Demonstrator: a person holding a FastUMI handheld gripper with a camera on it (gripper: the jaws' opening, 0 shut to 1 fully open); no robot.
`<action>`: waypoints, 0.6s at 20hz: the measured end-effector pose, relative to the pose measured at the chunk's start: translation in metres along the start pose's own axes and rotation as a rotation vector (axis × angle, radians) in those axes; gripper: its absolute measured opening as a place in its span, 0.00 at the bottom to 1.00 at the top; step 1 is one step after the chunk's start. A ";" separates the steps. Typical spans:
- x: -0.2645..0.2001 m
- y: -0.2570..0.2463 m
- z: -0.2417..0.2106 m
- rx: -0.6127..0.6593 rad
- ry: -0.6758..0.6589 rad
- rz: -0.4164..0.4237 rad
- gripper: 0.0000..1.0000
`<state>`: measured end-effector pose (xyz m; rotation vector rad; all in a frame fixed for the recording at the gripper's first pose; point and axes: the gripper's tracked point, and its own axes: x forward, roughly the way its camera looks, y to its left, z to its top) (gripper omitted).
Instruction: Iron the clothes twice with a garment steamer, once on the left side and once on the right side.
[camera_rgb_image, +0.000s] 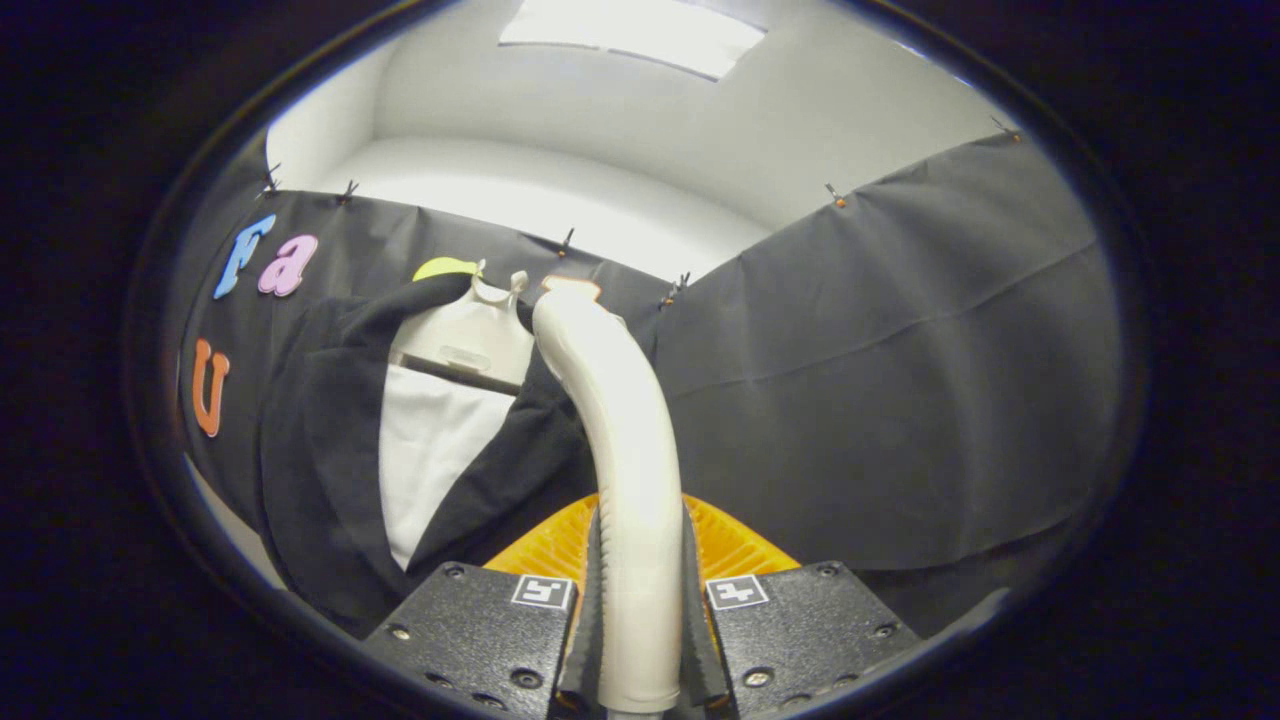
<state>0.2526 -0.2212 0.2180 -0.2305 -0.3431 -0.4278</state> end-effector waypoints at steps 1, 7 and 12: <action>0.009 -0.001 0.005 0.004 -0.011 0.003 0.35; 0.039 0.001 0.005 -0.017 -0.007 -0.009 0.36; 0.028 0.005 -0.025 -0.066 0.049 -0.035 0.35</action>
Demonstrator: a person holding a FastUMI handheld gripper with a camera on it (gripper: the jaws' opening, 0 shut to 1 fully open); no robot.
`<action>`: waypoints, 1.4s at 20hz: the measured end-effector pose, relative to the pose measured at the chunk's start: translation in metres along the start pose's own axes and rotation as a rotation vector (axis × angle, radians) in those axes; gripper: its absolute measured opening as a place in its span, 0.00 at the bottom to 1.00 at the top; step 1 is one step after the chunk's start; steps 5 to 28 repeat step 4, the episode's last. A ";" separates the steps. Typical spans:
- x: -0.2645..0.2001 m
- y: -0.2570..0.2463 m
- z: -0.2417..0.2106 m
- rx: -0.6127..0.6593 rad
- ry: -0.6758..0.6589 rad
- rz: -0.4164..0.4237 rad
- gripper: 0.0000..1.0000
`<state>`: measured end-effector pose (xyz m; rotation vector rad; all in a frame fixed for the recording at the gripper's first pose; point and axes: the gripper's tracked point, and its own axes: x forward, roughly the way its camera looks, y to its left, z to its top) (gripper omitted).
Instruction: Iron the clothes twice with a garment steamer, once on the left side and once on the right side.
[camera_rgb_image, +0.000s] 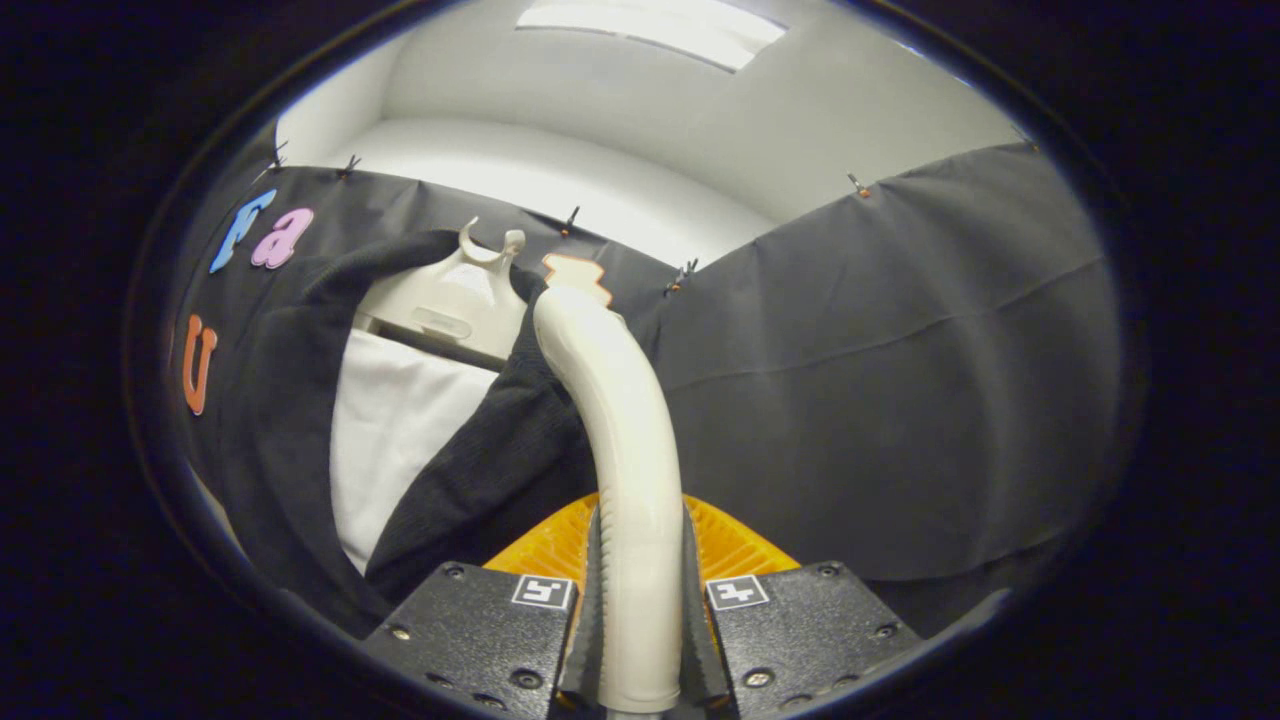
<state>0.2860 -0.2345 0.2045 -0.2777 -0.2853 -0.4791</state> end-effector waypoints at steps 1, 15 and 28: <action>-0.005 0.001 -0.005 -0.009 0.007 -0.002 0.35; -0.020 0.004 -0.019 -0.038 0.033 -0.015 0.35; -0.020 0.004 -0.019 -0.038 0.033 -0.015 0.35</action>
